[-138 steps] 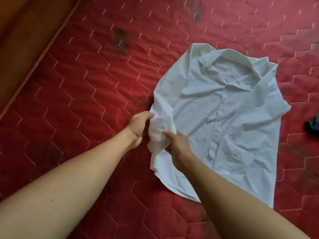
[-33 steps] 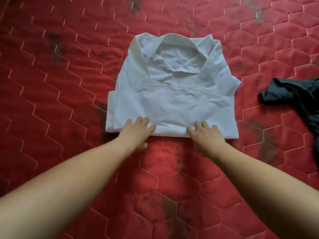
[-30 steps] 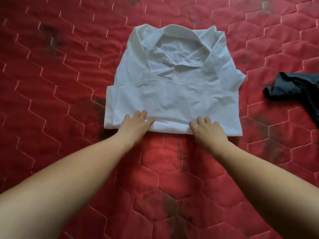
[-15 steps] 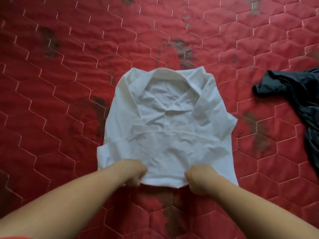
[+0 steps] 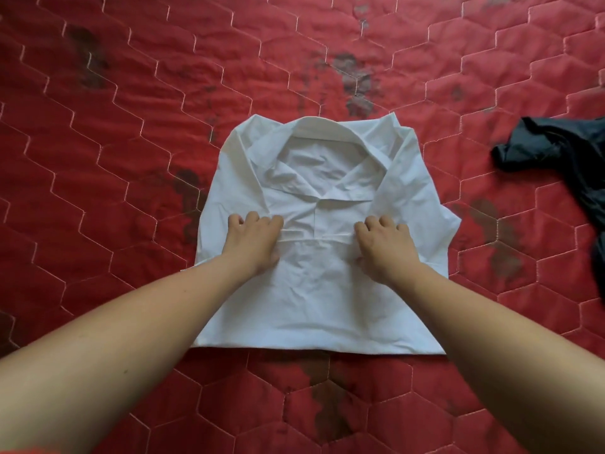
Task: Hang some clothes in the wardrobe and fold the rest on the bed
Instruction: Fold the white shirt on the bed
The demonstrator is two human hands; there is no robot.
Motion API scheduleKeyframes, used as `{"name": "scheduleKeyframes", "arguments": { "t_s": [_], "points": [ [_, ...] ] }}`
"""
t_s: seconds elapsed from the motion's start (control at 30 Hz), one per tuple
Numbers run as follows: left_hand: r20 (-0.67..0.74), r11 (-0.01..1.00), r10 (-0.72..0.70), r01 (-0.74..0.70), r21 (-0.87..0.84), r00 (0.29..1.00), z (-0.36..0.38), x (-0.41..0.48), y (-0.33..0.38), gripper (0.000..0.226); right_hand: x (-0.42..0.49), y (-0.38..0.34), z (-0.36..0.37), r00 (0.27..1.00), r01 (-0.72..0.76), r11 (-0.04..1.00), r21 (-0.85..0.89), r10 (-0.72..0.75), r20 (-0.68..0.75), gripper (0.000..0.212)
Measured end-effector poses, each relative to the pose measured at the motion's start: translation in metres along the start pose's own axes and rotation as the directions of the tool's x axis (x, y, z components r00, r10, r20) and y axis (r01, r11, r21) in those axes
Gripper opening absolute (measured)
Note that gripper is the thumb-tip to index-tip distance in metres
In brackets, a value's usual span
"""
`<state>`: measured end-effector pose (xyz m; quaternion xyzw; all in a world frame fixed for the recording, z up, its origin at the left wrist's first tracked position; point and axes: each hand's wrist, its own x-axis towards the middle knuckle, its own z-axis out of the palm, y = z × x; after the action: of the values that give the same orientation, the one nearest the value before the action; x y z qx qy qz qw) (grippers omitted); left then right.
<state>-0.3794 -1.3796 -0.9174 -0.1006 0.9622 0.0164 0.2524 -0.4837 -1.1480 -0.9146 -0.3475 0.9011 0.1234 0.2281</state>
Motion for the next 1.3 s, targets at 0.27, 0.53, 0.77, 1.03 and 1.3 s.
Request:
{"name": "scheduleKeyframes", "arguments": {
  "t_s": [0.27,0.53,0.77,1.03,1.3],
  "points": [
    [0.084,0.959,0.077,-0.05,-0.28,0.994,0.006,0.002,-0.033,0.024,0.0,0.019,0.004,0.988,0.005,0.912,0.41,-0.066,0.137,0.012],
    [0.147,0.881,0.135,-0.05,-0.471,0.98,0.009,0.005,-0.035,0.011,0.006,0.03,0.006,0.984,0.168,0.916,0.363,-0.181,0.0,0.018],
    [0.094,0.863,0.22,-0.149,-0.482,0.971,0.005,0.01,-0.026,0.017,0.023,0.015,-0.002,0.972,0.083,0.885,0.458,-0.173,0.16,0.047],
    [0.22,0.817,0.097,0.049,-0.574,0.971,0.006,0.012,-0.011,0.044,0.023,0.007,-0.001,0.979,0.141,0.941,0.309,-0.179,0.099,0.011],
    [0.239,0.855,0.112,0.029,-0.518,0.965,-0.021,0.018,-0.024,0.012,0.02,0.025,-0.015,0.974,0.041,0.851,0.523,-0.151,0.17,0.014]
  ]
}}
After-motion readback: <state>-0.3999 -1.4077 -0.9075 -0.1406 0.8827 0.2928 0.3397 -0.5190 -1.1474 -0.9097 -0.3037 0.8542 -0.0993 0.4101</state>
